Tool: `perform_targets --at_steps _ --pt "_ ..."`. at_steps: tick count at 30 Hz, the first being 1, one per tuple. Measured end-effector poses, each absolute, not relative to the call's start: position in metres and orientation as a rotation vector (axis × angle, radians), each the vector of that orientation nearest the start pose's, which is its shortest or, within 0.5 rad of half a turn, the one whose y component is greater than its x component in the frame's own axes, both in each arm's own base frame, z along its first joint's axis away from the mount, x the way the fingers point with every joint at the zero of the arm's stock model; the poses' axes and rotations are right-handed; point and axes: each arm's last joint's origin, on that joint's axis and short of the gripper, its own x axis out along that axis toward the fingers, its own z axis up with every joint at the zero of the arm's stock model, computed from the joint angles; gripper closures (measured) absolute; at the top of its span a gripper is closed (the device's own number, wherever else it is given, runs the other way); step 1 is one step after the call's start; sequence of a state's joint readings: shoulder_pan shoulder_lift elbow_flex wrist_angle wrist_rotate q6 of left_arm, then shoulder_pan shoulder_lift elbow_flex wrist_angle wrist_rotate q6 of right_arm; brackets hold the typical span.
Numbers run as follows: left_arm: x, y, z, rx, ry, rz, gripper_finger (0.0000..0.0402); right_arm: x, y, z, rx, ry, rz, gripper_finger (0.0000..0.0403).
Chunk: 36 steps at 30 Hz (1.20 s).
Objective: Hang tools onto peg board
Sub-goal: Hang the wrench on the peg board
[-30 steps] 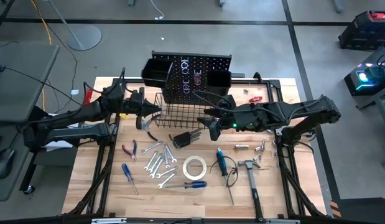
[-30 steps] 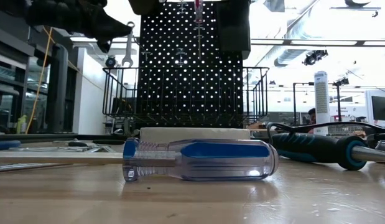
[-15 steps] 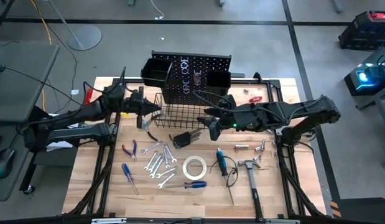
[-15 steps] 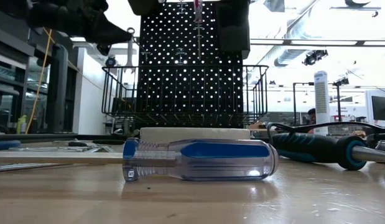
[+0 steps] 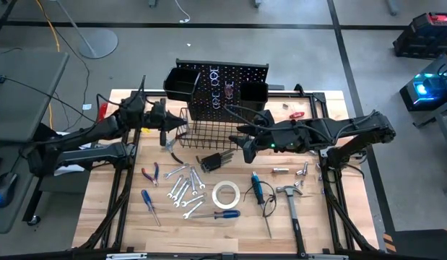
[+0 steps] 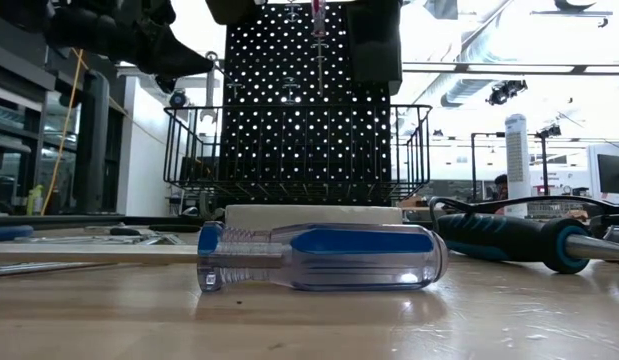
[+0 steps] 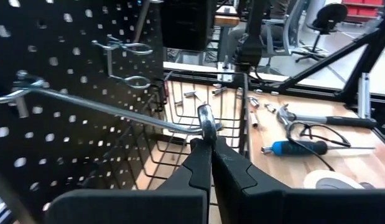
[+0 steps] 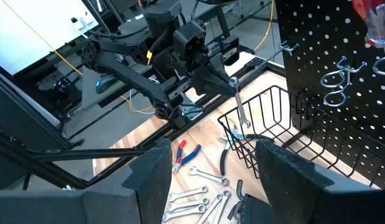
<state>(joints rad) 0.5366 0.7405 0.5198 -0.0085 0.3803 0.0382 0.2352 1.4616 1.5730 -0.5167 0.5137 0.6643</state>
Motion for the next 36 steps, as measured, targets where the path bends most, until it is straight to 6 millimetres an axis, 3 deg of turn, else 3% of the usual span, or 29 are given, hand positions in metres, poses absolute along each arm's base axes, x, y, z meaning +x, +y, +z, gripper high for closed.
perform_targets --at_steps 20,30,36 --pt "0.147 0.087 0.263 -0.078 0.235 0.283 0.0391 0.308 0.059 0.416 0.501 0.268 -0.394 0.0183" --pt "0.145 0.086 0.265 -0.157 0.208 0.297 0.0287 0.308 0.059 0.416 0.487 0.272 -0.384 0.0183" --pt "0.14 0.082 0.278 -0.179 0.209 0.295 0.022 0.308 0.06 0.416 0.489 0.278 -0.37 0.0183"
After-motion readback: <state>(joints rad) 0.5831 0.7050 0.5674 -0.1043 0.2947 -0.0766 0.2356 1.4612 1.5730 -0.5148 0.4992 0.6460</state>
